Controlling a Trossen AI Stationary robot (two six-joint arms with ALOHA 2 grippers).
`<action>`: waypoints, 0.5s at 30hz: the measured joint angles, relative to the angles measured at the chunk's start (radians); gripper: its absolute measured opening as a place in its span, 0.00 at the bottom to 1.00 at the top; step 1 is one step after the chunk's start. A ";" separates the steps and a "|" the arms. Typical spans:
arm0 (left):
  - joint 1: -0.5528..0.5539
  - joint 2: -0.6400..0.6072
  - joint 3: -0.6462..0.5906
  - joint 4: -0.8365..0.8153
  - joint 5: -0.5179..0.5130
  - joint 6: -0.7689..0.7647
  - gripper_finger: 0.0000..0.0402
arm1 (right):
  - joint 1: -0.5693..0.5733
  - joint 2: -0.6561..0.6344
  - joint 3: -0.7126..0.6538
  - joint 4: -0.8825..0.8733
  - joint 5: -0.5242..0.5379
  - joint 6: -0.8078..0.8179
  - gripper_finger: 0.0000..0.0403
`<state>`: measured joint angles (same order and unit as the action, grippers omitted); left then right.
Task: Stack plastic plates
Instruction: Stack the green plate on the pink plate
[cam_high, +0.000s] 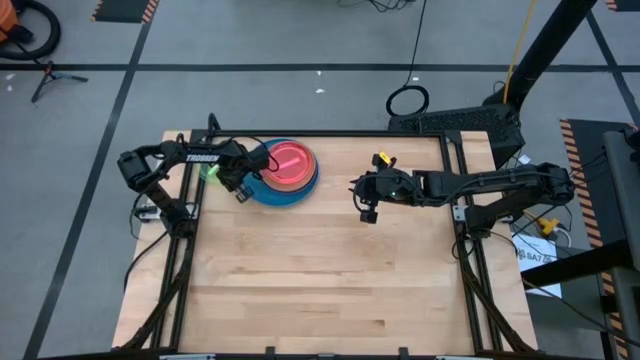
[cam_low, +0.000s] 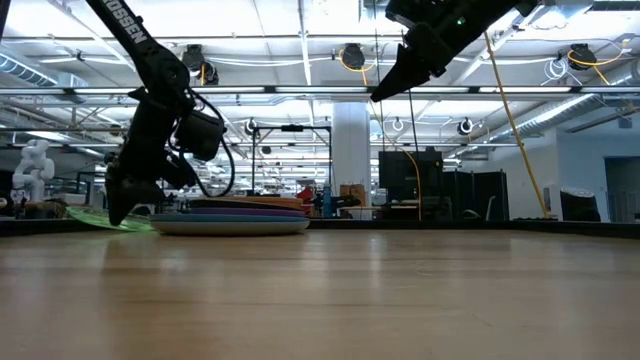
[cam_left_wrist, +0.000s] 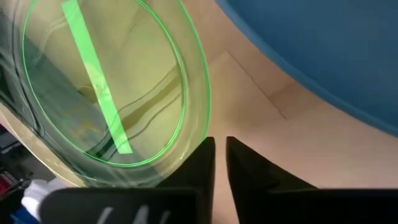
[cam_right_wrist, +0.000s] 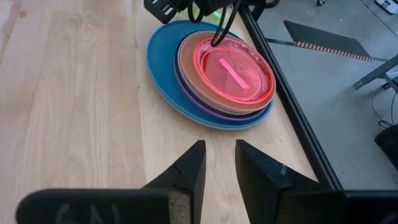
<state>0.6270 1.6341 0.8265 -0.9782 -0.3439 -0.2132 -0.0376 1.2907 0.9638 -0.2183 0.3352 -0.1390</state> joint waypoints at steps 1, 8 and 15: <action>0.000 0.000 0.000 0.000 0.000 -0.005 0.13 | 0.000 0.000 0.000 -0.001 0.000 0.003 0.20; -0.013 0.000 0.000 -0.017 0.000 -0.002 0.29 | 0.000 0.000 0.000 -0.001 0.000 0.006 0.20; -0.060 0.000 0.000 -0.019 -0.007 0.009 0.37 | 0.000 0.000 0.000 -0.001 0.000 0.000 0.20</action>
<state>0.5675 1.6341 0.8265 -0.9976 -0.3507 -0.2038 -0.0376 1.2907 0.9642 -0.2195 0.3347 -0.1390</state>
